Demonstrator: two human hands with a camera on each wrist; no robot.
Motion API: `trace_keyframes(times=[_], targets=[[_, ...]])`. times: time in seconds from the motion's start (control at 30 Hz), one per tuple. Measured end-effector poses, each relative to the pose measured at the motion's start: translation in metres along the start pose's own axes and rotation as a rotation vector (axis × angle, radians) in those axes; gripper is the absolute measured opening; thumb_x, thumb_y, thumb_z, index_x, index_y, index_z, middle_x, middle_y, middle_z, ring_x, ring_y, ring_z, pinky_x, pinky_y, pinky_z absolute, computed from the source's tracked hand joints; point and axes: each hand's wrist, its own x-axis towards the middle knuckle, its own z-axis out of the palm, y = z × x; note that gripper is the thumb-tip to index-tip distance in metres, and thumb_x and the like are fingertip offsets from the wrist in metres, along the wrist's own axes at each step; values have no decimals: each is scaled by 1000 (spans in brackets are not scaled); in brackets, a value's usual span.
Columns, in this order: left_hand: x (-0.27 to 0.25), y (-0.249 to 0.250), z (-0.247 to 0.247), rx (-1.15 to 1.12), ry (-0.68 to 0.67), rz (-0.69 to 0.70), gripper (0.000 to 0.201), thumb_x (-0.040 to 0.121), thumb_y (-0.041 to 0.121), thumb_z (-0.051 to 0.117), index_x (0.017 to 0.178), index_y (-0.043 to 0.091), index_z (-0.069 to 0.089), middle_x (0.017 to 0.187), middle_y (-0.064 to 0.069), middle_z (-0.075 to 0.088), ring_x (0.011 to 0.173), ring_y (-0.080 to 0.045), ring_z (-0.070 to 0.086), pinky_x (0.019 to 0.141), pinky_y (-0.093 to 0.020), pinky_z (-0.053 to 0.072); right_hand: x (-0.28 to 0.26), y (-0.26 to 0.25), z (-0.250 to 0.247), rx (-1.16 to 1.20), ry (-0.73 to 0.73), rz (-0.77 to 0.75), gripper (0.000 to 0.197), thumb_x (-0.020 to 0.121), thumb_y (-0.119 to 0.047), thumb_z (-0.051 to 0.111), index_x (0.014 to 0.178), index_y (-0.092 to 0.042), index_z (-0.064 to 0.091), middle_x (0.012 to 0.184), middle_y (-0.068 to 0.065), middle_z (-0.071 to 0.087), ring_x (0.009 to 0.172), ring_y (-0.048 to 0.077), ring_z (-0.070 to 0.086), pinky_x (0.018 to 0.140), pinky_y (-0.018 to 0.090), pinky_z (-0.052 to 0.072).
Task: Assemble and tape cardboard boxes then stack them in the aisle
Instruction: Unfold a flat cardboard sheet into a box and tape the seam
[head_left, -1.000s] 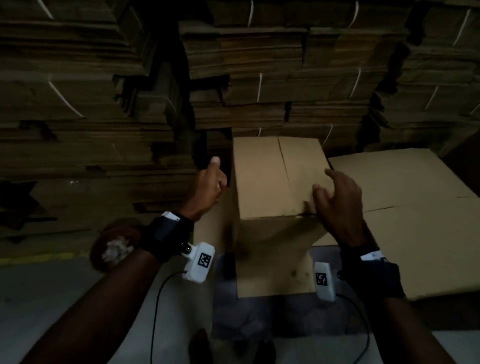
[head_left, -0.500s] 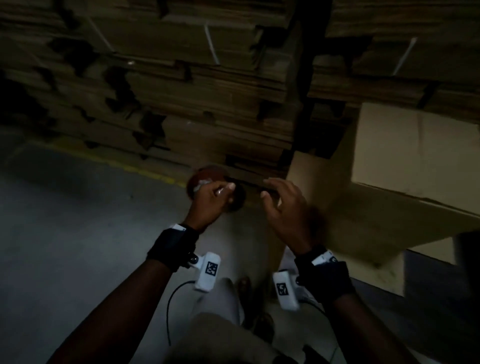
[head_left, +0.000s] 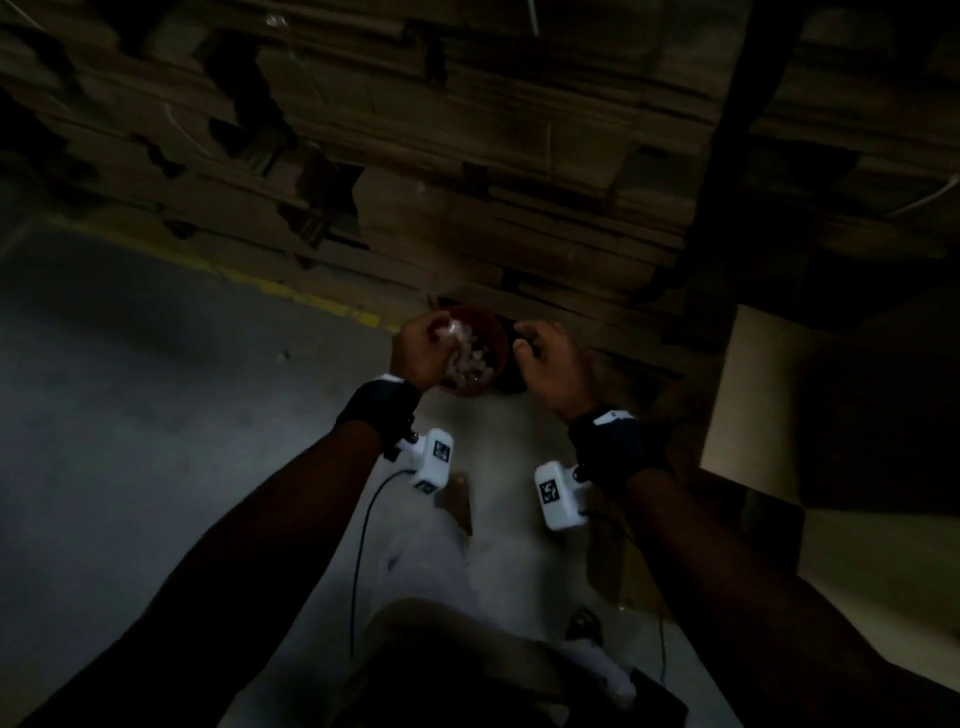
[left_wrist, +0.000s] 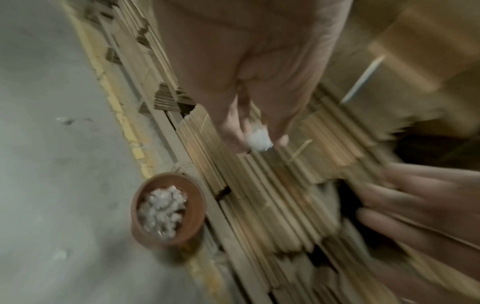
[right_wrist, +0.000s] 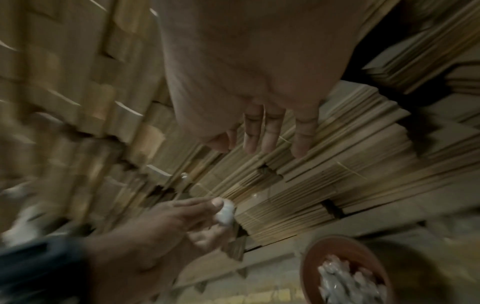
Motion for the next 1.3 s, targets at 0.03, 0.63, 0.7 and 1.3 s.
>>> trace_keyframes(times=[0.03,0.63,0.7,1.3], targets=[[25,-5,-2,14,-35,-5,42,83,25,76,119,3,72,116,-17,72,109,-29,67,95,-39,53,15,2,9,12,9,18,42,87,-30,54,118,-6,71,116,16,70,108,32,67,95,49,54],[58,-8,-45,-110,-158,63,17,90,11,74,107,9,74,106,-7,74,93,-9,69,80,-17,54,52,-27,32,6,114,105,48,87,-39,52,119,-9,69,116,13,72,107,32,68,93,50,54],[31,7,-46,-115,-170,86,16,90,10,73,106,6,73,101,-6,73,83,7,66,75,-11,52,31,-35,17,-23,132,82,47,89,-35,52,121,-5,68,120,15,70,110,33,66,98,45,52],[-243,159,126,-123,-362,562,15,97,20,66,111,20,73,102,13,72,96,5,66,79,-10,49,-249,17,-216,-242,732,-127,43,96,-41,57,126,-10,65,122,6,68,112,23,61,92,33,48]])
